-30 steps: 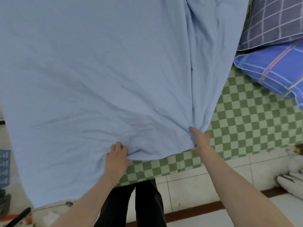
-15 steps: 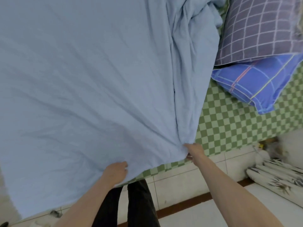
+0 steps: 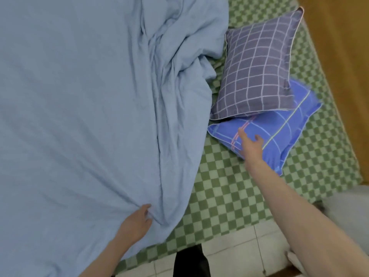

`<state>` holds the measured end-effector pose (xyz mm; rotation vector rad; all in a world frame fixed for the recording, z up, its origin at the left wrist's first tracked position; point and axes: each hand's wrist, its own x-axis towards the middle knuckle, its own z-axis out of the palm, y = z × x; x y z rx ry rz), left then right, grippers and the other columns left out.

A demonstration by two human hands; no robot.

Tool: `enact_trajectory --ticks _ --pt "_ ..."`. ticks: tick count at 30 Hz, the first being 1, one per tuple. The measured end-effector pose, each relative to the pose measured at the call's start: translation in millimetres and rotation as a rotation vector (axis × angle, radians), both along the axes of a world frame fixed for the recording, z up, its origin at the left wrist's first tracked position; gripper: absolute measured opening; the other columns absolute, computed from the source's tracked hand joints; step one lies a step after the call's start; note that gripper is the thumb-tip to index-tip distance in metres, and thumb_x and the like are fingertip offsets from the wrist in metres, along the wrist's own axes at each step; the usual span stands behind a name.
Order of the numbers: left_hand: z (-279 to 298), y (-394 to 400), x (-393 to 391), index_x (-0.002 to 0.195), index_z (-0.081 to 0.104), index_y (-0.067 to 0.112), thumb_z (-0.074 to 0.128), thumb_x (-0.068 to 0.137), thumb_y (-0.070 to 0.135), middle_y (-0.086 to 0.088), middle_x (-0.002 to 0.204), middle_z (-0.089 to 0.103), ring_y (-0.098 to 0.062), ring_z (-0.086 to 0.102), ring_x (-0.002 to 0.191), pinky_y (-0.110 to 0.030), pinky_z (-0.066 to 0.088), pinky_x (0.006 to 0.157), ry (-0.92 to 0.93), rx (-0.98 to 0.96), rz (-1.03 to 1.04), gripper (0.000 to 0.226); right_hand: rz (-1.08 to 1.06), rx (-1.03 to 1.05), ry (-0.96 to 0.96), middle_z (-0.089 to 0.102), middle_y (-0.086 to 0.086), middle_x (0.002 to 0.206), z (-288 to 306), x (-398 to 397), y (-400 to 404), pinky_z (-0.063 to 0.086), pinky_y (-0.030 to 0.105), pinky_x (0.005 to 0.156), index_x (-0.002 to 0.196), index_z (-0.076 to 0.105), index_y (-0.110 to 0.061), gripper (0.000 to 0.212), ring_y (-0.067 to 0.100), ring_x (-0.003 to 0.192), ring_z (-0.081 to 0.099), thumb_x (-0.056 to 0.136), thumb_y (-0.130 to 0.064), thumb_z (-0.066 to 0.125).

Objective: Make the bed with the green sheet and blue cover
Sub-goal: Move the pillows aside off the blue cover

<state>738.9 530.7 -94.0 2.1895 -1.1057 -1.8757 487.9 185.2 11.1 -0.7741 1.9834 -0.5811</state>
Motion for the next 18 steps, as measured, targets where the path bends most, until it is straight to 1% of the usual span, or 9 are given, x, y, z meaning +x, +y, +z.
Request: enact_trajectory --ticks 3,5,6,8,11,13,14,16,18 --pt "-3.4 -53.5 -58.9 0.148 0.037 0.029 0.057 0.099 0.034 0.002 0.141 0.052 -0.019 0.054 0.124 -0.033 0.040 0.110 0.082 0.110 0.292 0.053 -0.216 -0.158 -0.133 0.041 0.004 0.150 13.4 -17.5 -103.9 0.044 0.055 0.106 0.158 0.006 -0.026 0.140 0.027 0.128 0.049 0.050 -0.066 0.086" --pt "-1.6 -85.8 -96.9 0.153 0.031 0.025 0.056 0.098 0.043 0.000 0.150 0.045 -0.020 0.049 0.131 -0.029 0.038 0.107 0.073 0.190 0.330 0.062 -0.299 -0.157 -0.150 0.034 0.003 0.156 17.0 -34.2 -158.4 0.045 0.057 0.102 0.158 0.004 -0.027 0.145 0.028 0.132 0.048 0.045 -0.062 0.088" --pt "1.6 -99.0 -113.1 0.153 0.030 0.025 0.054 0.097 0.046 0.002 0.152 0.043 -0.017 0.049 0.130 -0.027 0.037 0.105 0.065 0.187 0.326 0.064 -0.291 -0.129 -0.166 0.038 0.002 0.155 15.7 -42.2 -179.3 0.049 0.059 0.096 0.157 0.010 -0.028 0.136 0.028 0.130 0.050 0.051 -0.055 0.090" --pt "17.3 -123.8 -136.1 0.153 0.031 0.028 0.054 0.095 0.049 0.008 0.152 0.042 -0.013 0.048 0.129 -0.024 0.036 0.105 0.071 0.124 0.378 0.066 -0.179 -0.058 -0.265 0.053 -0.002 0.145 11.0 -49.9 -206.4 0.053 0.060 0.080 0.147 0.036 -0.032 0.094 0.028 0.122 0.059 0.069 -0.036 0.088" --pt "51.2 -164.9 -139.2 0.147 0.040 0.034 0.060 0.087 0.053 0.011 0.145 0.050 -0.009 0.057 0.119 -0.031 0.046 0.107 0.216 0.047 0.681 0.066 0.026 -0.078 -0.295 0.069 0.003 0.121 12.8 -36.1 -220.1 0.057 0.053 0.080 0.110 0.059 -0.024 0.037 0.022 0.101 0.067 0.080 -0.012 0.078" --pt "76.4 -192.6 -129.1 0.139 0.049 0.032 0.067 0.083 0.056 0.006 0.134 0.060 -0.013 0.064 0.113 -0.039 0.058 0.093 0.466 0.078 0.989 0.063 0.178 -0.317 -0.168 0.067 -0.004 0.094 32.2 -12.1 -207.4 0.056 0.052 0.089 0.088 0.056 -0.025 0.029 0.012 0.083 0.063 0.077 -0.005 0.074" --pt "89.1 -205.4 -120.1 0.135 0.053 0.030 0.071 0.084 0.055 0.002 0.132 0.062 -0.017 0.064 0.115 -0.043 0.060 0.086 0.610 0.079 1.135 0.059 0.270 -0.484 -0.058 0.062 -0.009 0.084 47.3 6.2 -193.6 0.055 0.049 0.087 0.083 0.053 -0.026 0.026 0.011 0.076 0.059 0.076 -0.006 0.069" --pt "111.9 -229.9 -91.8 0.132 0.056 0.025 0.074 0.084 0.054 -0.008 0.136 0.058 -0.029 0.061 0.121 -0.054 0.059 0.083 0.849 0.030 1.369 0.059 0.501 -0.827 0.119 0.044 -0.008 0.071 83.6 55.9 -150.9 0.045 0.045 0.065 0.076 0.038 -0.024 0.022 0.018 0.066 0.045 0.075 -0.008 0.054" --pt "137.5 -245.0 -53.0 0.137 0.053 0.020 0.074 0.083 0.057 -0.014 0.141 0.054 -0.037 0.057 0.126 -0.063 0.054 0.086 1.050 -0.078 1.493 0.069 0.815 -1.053 0.170 0.034 -0.004 0.072 111.9 114.1 -88.9 0.027 0.039 0.058 0.075 0.027 -0.024 0.027 0.023 0.066 0.034 0.069 -0.005 0.046"
